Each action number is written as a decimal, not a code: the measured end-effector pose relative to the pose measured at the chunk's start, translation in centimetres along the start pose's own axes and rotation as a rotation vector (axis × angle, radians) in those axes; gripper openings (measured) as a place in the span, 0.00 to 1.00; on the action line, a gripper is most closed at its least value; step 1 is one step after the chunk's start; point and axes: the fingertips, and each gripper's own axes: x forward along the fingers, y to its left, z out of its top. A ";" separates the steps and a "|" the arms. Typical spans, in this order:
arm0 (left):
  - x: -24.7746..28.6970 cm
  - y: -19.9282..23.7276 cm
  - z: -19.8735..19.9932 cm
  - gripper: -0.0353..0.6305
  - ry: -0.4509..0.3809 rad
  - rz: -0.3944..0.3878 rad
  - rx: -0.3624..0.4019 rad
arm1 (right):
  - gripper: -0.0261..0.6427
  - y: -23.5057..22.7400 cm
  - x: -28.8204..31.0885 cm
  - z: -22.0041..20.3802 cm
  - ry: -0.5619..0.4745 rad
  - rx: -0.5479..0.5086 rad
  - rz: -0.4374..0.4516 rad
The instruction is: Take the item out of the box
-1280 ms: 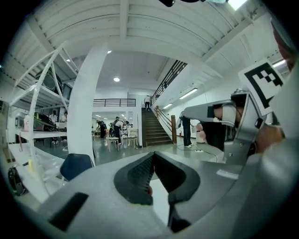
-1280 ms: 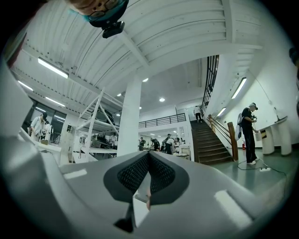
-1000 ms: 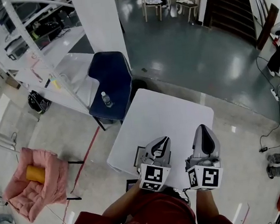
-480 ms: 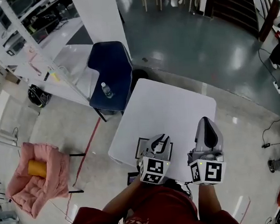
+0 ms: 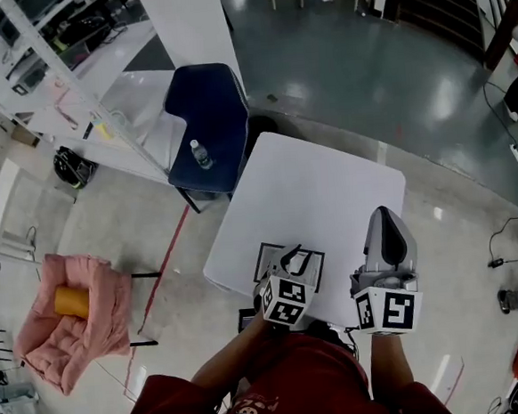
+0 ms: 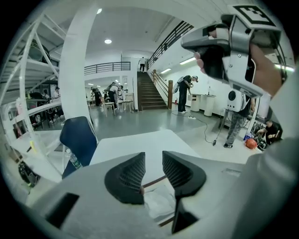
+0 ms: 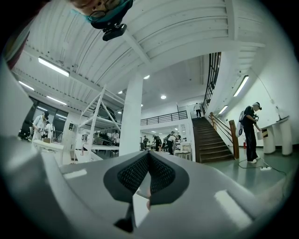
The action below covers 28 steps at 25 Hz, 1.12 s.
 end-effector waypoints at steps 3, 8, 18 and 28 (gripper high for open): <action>0.8 0.1 -1.6 0.25 0.053 -0.004 0.002 | 0.04 0.2 0.0 -0.3 -0.003 0.000 0.002; 1.8 0.6 -4.6 0.32 0.163 -0.007 0.011 | 0.04 0.7 0.2 -0.3 -0.001 0.004 0.007; 3.8 0.8 -9.4 0.41 0.322 -0.046 -0.031 | 0.04 0.8 0.5 -1.1 0.018 0.008 0.003; 6.4 1.2 -12.5 0.45 0.464 -0.074 -0.087 | 0.04 0.5 0.7 -1.6 0.028 0.010 -0.002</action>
